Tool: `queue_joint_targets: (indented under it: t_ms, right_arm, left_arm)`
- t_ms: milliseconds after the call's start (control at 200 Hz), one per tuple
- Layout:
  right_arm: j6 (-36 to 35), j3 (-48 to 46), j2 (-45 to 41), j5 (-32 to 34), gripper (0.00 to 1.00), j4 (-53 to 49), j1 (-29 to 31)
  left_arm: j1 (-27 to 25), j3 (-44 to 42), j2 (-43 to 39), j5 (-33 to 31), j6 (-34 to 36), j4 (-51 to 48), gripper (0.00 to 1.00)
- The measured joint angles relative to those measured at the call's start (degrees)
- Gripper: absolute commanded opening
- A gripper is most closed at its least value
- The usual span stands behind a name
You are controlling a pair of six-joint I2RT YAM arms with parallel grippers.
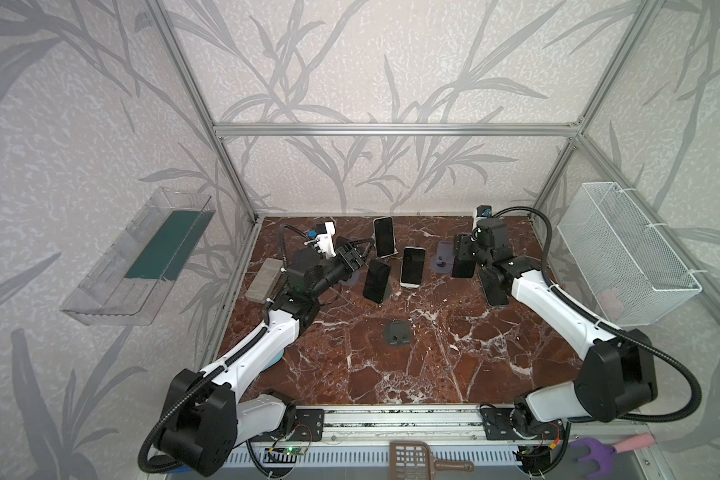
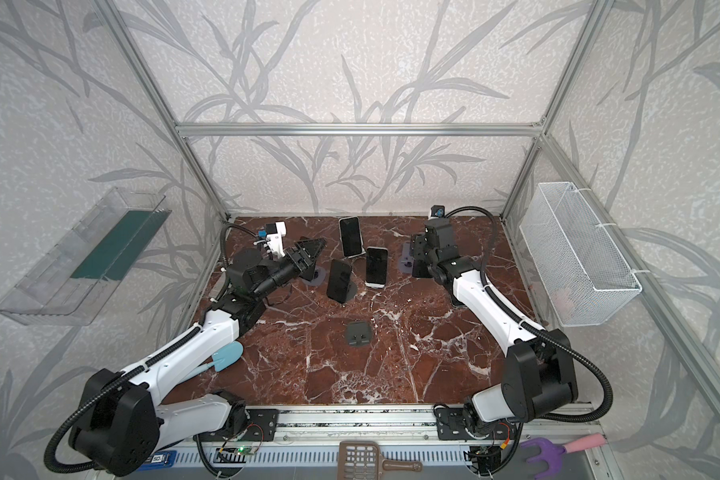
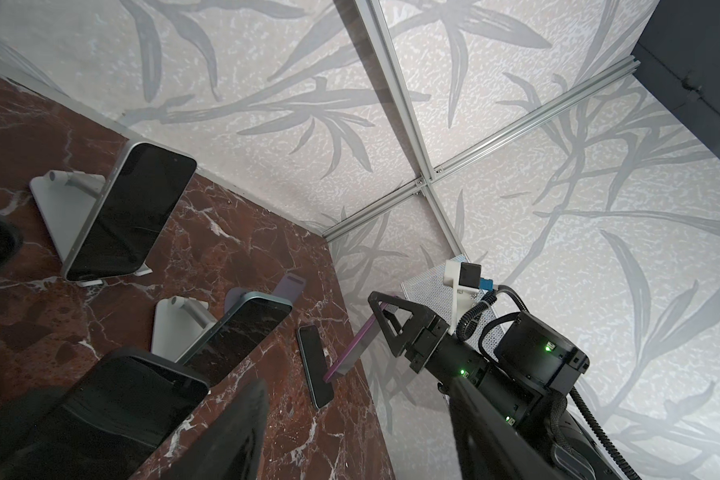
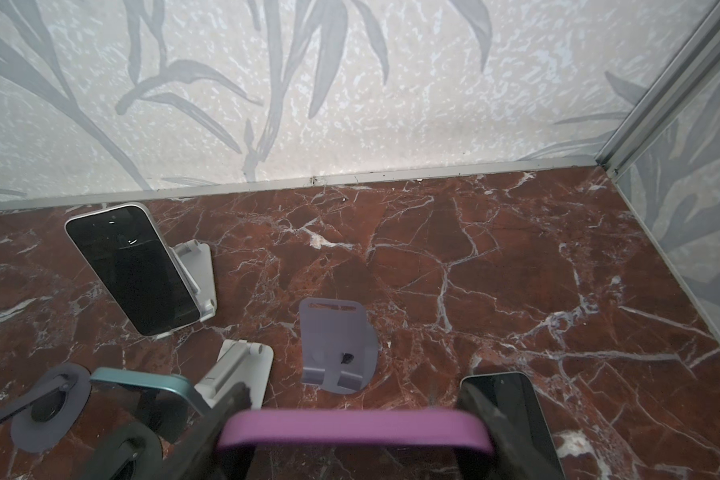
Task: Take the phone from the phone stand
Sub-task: 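Carry the held purple-edged phone toward the robot and lower it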
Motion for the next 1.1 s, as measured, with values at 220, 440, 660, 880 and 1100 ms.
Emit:
queue_joint_targets:
  t_ms: [220, 440, 660, 880, 1100]
  right_arm:
    - [-0.17, -17.20, -15.47, -2.29, 0.62, -1.77, -0.15]
    - [-1.60, -20.92, -17.84, -2.43, 0.62, -3.91, -2.16]
    - [-2.69, -20.92, -16.46, -3.13, 0.62, -3.37, -3.91]
    - [-2.80, -21.14, -16.33, -3.87, 0.62, -3.32, -4.22]
    - [-3.50, -22.29, -17.29, -4.48, 0.62, -3.50, -5.14]
  left_arm:
    - [-3.56, -0.33, 0.42, 0.22, -0.70, 0.83, 0.70]
    - [-5.84, -0.66, 0.55, 0.83, -1.38, 1.64, 0.70]
    - [-6.27, -0.66, 1.22, 0.87, -1.38, 2.23, 0.70]
    - [-6.27, -0.66, 1.44, 0.90, -1.38, 2.38, 0.70]
    - [-6.27, -0.66, 1.77, 0.90, -1.51, 2.49, 0.70]
